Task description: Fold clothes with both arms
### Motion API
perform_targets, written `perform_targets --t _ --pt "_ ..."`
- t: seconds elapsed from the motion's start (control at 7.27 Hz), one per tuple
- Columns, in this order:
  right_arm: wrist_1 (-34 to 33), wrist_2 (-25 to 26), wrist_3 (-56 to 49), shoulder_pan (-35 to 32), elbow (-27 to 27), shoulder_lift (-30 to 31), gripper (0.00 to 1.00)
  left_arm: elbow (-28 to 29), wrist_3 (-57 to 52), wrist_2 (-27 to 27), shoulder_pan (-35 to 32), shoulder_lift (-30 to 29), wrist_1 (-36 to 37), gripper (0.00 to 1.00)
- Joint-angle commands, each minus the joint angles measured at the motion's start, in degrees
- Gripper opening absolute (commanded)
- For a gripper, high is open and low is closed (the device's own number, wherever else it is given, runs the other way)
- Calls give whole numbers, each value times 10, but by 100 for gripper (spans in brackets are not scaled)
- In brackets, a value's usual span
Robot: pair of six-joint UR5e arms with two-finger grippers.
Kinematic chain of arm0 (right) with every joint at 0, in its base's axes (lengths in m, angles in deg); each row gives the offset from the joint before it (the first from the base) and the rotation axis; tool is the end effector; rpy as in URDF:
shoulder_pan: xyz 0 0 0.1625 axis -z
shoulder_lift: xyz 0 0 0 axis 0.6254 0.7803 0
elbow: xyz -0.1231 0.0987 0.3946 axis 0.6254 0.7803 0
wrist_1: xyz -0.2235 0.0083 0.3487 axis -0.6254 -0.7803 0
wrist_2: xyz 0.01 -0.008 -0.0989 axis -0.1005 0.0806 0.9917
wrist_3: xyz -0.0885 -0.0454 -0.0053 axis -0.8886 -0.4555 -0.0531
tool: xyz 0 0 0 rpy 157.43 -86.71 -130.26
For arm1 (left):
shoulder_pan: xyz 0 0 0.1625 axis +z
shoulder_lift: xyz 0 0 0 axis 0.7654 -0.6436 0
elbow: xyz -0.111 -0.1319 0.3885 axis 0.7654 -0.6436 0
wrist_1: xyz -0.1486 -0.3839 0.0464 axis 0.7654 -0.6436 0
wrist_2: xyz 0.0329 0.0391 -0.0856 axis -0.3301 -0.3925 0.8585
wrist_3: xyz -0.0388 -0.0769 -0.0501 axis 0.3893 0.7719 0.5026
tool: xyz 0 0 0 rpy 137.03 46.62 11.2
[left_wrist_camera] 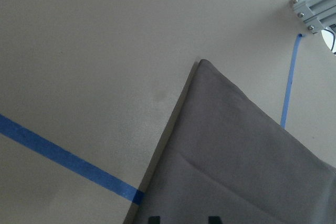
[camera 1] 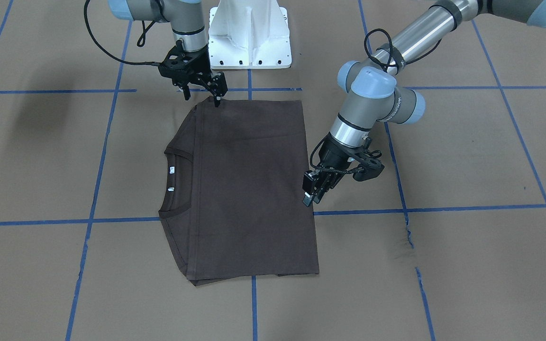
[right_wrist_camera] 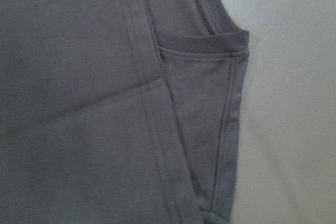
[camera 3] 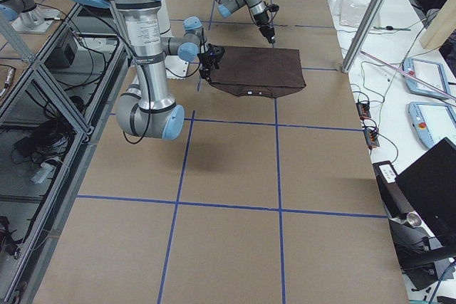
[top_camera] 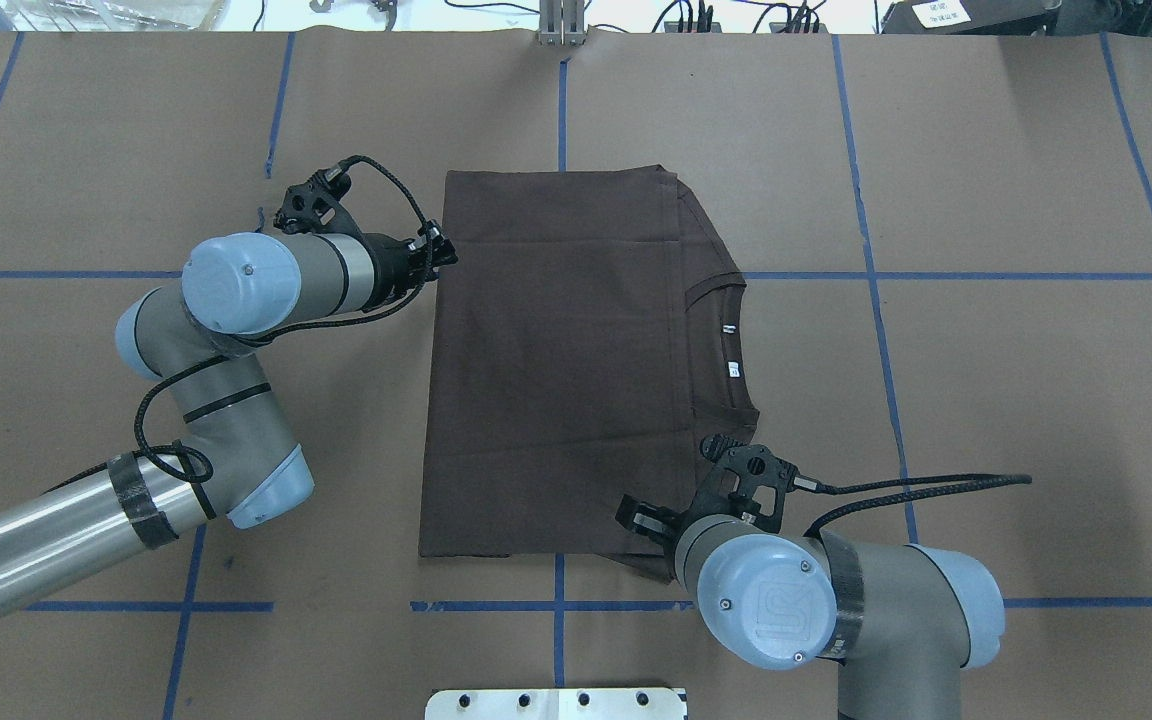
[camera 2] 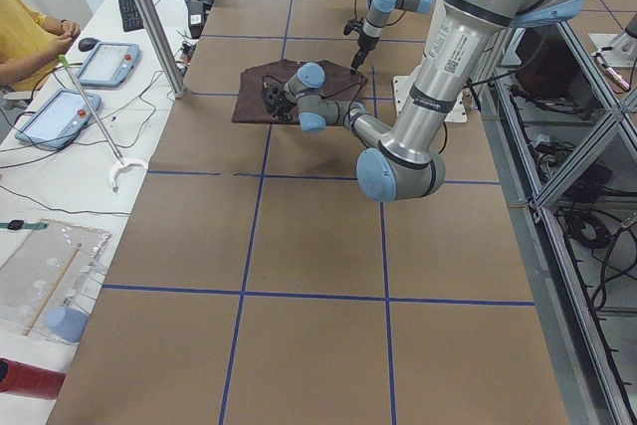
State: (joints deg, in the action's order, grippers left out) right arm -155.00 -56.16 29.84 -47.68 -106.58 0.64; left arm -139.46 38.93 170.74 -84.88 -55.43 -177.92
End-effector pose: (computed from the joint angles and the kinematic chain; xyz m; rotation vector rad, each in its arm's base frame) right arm -0.5486 -0.2382 0.2812 0.0616 -0.8665 0.5738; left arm 0.5096 -0.5139 0.3160 0.2121 1.2693 -0.6961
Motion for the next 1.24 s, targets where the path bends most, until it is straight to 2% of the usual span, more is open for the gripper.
perform_targets --t 0.0,0.14,0.27,1.1 --pt "28 16 86 8 14 -5 100 0 1 -1 0 0 0 42" --pt "28 15 90 5 14 0 77 0 2 -1 0 0 0 42" --pt "23 15 90 4 15 1 72 1 2 -2 0 0 0 42" --pt "20 11 91 4 25 22 72 0 2 -1 0 -1 0 42"
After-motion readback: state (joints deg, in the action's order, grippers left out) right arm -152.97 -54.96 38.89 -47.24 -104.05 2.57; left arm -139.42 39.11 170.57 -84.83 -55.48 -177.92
